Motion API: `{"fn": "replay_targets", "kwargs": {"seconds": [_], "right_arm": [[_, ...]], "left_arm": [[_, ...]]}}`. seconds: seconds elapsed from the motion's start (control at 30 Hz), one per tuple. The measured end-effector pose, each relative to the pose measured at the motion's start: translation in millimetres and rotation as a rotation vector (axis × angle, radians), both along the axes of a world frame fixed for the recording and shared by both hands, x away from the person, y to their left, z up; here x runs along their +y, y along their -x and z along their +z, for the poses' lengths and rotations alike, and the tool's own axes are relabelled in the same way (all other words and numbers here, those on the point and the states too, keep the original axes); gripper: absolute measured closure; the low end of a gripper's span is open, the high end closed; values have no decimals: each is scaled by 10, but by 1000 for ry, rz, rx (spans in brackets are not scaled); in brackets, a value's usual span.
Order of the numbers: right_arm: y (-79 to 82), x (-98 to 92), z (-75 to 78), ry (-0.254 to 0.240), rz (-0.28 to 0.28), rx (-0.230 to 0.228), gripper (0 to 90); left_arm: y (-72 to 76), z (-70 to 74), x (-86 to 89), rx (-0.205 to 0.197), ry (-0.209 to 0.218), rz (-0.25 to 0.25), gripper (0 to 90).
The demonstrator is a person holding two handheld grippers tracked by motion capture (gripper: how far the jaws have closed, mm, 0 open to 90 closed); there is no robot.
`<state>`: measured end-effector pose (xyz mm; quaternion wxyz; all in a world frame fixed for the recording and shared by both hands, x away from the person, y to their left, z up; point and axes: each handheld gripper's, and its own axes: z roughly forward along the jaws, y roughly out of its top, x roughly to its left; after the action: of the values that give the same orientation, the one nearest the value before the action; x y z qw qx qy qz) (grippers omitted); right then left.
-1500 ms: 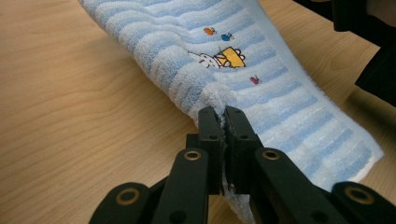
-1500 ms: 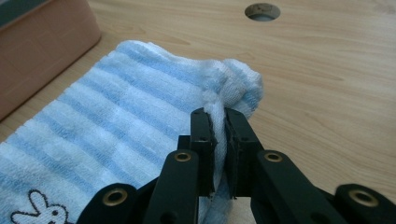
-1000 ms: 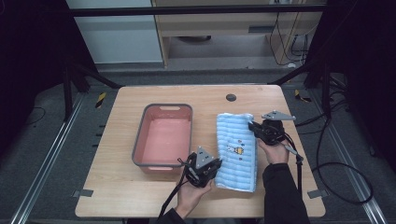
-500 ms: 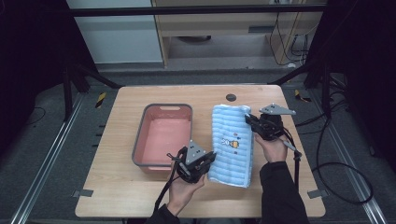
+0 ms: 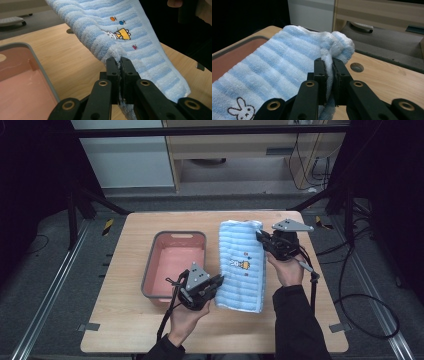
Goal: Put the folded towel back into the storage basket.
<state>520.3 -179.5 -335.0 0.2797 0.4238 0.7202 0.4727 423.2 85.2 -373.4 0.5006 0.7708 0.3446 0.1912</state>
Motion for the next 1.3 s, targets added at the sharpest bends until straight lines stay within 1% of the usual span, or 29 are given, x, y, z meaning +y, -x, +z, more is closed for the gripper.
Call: {"fn": "replay_targets", "kwargs": {"seconds": [0.03,0.07,0.3,0.43,0.63,0.77,1.0,1.13,1.3], "right_arm": [[-1,16,18,-5,2,-1,834],[-5,30,34,-3,5,-3,834],[-33,145,149,2,17,-14,834],[-48,221,210,-4,21,-26,834],[-102,358,279,-11,29,-35,834],[-141,472,312,-15,38,-38,834],[-187,690,347,-25,60,-49,834],[-226,805,383,-23,72,-55,833],[-279,916,385,-27,80,-57,833]], "left_arm": [[-7,17,20,-4,1,-1,865],[-9,32,35,-2,6,1,866],[-34,138,153,-21,5,15,866],[-42,195,224,-32,-3,24,866],[-55,252,353,-47,-2,49,866],[-64,276,444,-55,-5,66,866],[-50,308,607,-62,1,93,866],[-53,335,715,-69,3,110,866],[-79,349,837,-72,6,130,866]]}}
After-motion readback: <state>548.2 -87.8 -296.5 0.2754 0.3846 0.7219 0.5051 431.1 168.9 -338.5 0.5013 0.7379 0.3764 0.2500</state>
